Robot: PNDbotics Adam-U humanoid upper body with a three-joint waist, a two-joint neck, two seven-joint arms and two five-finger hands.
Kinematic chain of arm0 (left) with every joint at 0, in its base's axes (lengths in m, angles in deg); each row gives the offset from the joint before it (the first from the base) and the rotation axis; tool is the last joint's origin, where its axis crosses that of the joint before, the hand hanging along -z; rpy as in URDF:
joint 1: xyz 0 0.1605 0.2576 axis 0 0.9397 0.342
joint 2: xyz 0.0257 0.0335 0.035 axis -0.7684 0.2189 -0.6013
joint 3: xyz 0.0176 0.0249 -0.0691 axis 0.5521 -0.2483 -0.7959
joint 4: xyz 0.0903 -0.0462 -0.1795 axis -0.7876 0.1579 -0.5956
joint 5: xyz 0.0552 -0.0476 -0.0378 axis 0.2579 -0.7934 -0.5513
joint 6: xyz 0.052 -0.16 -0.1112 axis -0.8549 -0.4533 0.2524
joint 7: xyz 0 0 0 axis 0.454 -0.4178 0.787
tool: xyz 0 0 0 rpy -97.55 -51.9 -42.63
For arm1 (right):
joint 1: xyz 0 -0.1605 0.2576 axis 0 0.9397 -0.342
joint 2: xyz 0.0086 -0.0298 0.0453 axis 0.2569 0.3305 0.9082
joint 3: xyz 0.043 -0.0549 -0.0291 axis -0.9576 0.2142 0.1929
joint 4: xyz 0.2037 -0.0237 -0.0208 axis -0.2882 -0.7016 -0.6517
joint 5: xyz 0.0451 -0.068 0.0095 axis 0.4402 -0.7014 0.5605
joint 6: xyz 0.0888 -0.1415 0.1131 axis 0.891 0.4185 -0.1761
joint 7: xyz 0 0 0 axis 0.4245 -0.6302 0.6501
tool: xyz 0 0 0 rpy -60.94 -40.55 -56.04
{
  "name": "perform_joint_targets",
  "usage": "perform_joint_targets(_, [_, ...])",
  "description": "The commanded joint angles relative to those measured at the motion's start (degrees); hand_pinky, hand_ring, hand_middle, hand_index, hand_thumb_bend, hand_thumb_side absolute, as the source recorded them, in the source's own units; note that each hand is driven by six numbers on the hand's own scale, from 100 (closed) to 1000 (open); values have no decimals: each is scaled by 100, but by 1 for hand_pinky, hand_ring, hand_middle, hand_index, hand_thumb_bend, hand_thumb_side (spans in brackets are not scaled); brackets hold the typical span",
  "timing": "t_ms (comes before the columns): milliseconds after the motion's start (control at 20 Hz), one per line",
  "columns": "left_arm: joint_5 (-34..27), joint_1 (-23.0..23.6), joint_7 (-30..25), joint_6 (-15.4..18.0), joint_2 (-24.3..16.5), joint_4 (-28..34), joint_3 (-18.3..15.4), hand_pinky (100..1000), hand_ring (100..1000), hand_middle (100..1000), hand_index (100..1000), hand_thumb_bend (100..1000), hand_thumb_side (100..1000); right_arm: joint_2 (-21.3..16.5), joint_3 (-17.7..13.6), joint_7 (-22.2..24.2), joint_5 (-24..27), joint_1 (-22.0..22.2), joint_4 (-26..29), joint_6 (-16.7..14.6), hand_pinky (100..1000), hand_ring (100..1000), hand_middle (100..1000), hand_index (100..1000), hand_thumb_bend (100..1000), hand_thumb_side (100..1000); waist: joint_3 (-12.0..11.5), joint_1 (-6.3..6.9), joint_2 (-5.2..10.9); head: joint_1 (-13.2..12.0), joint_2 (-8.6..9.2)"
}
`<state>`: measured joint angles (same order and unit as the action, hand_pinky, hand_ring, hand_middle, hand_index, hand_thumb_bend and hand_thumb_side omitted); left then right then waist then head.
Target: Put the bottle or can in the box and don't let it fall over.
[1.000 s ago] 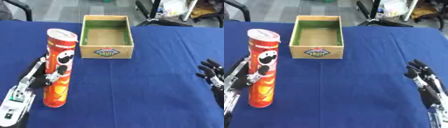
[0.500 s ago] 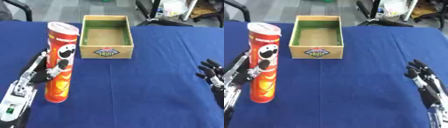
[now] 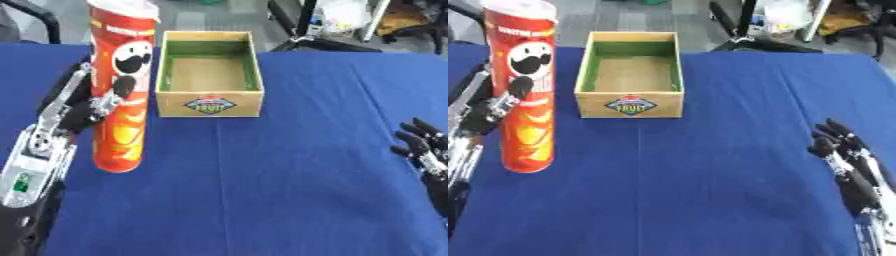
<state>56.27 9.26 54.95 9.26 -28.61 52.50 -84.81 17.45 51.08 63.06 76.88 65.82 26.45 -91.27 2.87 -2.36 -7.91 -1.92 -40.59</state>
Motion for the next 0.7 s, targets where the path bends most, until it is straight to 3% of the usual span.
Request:
perform_joint_targets(50, [-135, -450, 246, -26, -44, -152, -88, 118, 359, 352, 659, 100, 576, -68, 11, 32, 43, -66, 26, -9, 805, 896, 847, 907, 548, 431, 38, -12, 67, 2, 97])
perform_joint_targets(300, [-118, -1278, 787, -22, -45, -839, -94, 119, 355, 347, 655, 100, 592, -58, 38, 63, 55, -95, 7, -15, 805, 896, 848, 907, 549, 430, 138, -37, 39, -24, 142])
perform_joint_targets(700, [163, -2421, 1759, 215, -14, -2566, 53, 138, 375, 359, 662, 100, 564, -60, 116, 145, 62, -159, -20, -16, 806, 897, 848, 907, 550, 430, 357, -34, -6, -99, 198])
